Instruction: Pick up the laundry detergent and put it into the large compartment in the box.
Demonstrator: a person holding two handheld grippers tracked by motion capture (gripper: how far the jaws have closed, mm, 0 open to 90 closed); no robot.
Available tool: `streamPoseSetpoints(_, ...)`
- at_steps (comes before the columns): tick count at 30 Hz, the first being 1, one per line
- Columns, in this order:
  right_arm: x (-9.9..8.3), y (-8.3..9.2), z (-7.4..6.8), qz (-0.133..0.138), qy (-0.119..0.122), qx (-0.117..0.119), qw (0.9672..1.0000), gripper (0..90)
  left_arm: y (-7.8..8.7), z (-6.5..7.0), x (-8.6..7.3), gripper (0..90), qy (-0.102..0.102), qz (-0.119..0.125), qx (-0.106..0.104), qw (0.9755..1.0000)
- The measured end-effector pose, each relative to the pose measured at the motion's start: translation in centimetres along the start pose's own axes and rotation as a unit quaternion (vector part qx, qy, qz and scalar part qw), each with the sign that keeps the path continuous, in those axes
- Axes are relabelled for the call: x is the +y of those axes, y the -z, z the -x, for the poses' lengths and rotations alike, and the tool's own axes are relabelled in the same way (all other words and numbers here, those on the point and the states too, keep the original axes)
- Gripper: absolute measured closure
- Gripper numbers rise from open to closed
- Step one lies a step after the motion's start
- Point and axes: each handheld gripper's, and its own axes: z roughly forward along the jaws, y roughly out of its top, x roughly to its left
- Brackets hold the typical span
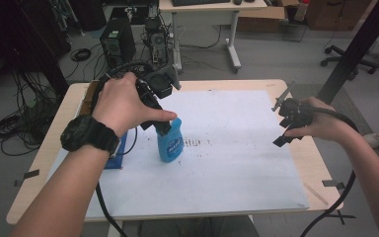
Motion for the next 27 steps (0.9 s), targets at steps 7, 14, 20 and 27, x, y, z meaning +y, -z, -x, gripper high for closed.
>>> streamPoseSetpoints(7,0.0,-0.1,0.1,0.0,0.0,0.001,1.0,14.8,-0.6,-0.7,0.9,14.2,0.018,-0.003,-0.006,0.9998)
streamPoseSetpoints(14,0.0,0.0,0.2,-0.001,-0.001,0.0,1.0,14.8,-0.9,-1.0,1.6,12.9,0.028,-0.008,-0.005,0.9996)
streamPoseSetpoints(20,0.0,-0.1,0.2,-0.002,-0.002,0.0,1.0,14.9,-1.4,-1.5,2.3,13.1,0.032,-0.007,-0.014,0.9994)
streamPoseSetpoints(27,0.1,-0.2,0.3,-0.004,-0.003,0.0,1.0,15.0,-2.0,-2.0,3.0,13.3,0.034,-0.008,-0.016,0.9993)
